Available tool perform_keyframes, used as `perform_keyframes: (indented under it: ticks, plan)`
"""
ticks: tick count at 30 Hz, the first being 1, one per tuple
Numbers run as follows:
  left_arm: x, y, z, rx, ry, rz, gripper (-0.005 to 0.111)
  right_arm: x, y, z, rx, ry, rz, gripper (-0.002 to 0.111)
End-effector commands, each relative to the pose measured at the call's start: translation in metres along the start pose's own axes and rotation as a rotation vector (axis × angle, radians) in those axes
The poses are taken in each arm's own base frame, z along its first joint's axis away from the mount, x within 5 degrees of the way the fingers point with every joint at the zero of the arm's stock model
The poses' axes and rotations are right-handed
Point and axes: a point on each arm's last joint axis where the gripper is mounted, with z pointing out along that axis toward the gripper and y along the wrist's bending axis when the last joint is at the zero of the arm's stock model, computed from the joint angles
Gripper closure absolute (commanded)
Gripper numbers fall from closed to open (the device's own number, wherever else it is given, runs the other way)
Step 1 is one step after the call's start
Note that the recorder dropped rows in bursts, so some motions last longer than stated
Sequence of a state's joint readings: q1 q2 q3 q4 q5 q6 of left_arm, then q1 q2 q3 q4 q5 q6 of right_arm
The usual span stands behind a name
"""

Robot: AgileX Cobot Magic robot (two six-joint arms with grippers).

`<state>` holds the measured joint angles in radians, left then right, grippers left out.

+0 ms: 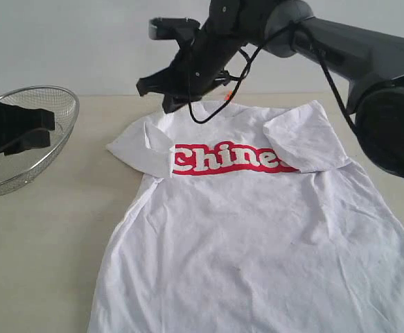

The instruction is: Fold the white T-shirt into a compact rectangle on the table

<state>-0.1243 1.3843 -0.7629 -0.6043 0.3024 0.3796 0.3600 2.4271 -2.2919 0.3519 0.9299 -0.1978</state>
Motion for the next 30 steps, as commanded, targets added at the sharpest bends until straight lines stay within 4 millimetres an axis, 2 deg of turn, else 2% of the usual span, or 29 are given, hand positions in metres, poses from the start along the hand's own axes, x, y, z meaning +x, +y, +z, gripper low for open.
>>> perform_keyframes:
  ticks: [1,3,5,7,8,13,16,23,30]
  plan:
    - [-0.001,0.001,-0.003,-0.004,-0.02,0.0,0.079,-0.003,0.002,0.002,0.01,-0.033,-0.061,0.089]
    - [-0.001,0.001,-0.003,-0.004,-0.02,0.0,0.079,0.0,0.002,0.008,0.008,-0.018,-0.06,0.067]
    - [-0.001,0.001,-0.003,-0.004,-0.02,0.0,0.079,0.004,0.003,0.015,-0.004,0.0,-0.053,0.037]
    - [-0.001,0.001,-0.003,-0.004,-0.021,0.0,0.079,0.008,0.005,0.022,-0.008,0.018,-0.062,0.019]
    - [-0.001,0.001,-0.003,-0.004,-0.021,0.0,0.079,0.01,0.008,0.026,-0.009,0.027,-0.07,0.017]
    - [0.0,0.002,0.002,-0.008,-0.005,-0.003,0.079,0.018,0.017,0.043,-0.007,0.046,-0.104,0.017]
    - [0.003,0.003,0.008,-0.012,0.017,-0.007,0.079,0.017,0.019,0.044,0.001,0.039,-0.122,0.017]
    - [0.005,0.004,0.013,-0.014,0.039,-0.012,0.079,0.022,0.012,0.046,0.066,0.084,-0.157,0.038]
    - [0.005,0.005,0.013,-0.015,0.035,-0.013,0.079,0.036,0.012,0.062,0.039,0.156,-0.137,0.038]
